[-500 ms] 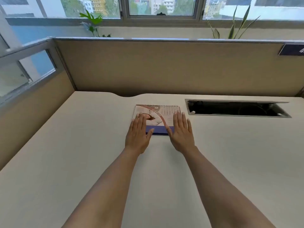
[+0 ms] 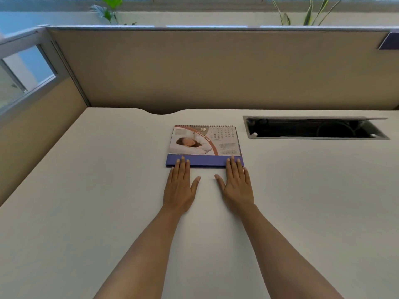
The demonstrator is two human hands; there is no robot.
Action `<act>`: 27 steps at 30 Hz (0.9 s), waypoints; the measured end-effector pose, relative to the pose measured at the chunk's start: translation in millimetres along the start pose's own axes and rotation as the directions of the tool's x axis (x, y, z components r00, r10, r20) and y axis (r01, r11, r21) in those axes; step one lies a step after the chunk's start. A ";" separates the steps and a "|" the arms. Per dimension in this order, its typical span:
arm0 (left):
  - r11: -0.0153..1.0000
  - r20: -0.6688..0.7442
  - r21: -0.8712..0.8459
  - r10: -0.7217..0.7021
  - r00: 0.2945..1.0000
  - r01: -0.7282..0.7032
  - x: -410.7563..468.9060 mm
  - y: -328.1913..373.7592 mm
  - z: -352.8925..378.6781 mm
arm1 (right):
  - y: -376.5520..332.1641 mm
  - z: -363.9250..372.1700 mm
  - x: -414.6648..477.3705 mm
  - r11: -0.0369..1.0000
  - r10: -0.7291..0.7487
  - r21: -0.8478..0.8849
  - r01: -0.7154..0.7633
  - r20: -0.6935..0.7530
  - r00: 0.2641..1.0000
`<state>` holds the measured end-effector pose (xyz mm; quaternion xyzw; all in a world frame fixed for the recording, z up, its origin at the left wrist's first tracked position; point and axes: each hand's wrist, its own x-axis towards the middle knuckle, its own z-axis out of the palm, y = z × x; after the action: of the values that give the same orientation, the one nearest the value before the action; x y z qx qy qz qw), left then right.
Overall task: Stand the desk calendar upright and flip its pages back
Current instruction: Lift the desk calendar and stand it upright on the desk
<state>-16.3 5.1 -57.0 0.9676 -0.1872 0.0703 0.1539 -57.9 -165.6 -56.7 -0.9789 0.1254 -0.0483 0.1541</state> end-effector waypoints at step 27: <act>0.715 -0.124 -0.604 -0.520 0.845 0.351 56.1 -15.9 -11.8 | 12.5 -4.3 68.3 0.809 0.302 0.576 -0.120 -0.231 0.925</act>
<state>40.5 3.8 -39.3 0.8747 0.0606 0.1120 0.4675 4.5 -196.2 -52.8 -0.8518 0.2381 -0.2184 0.4123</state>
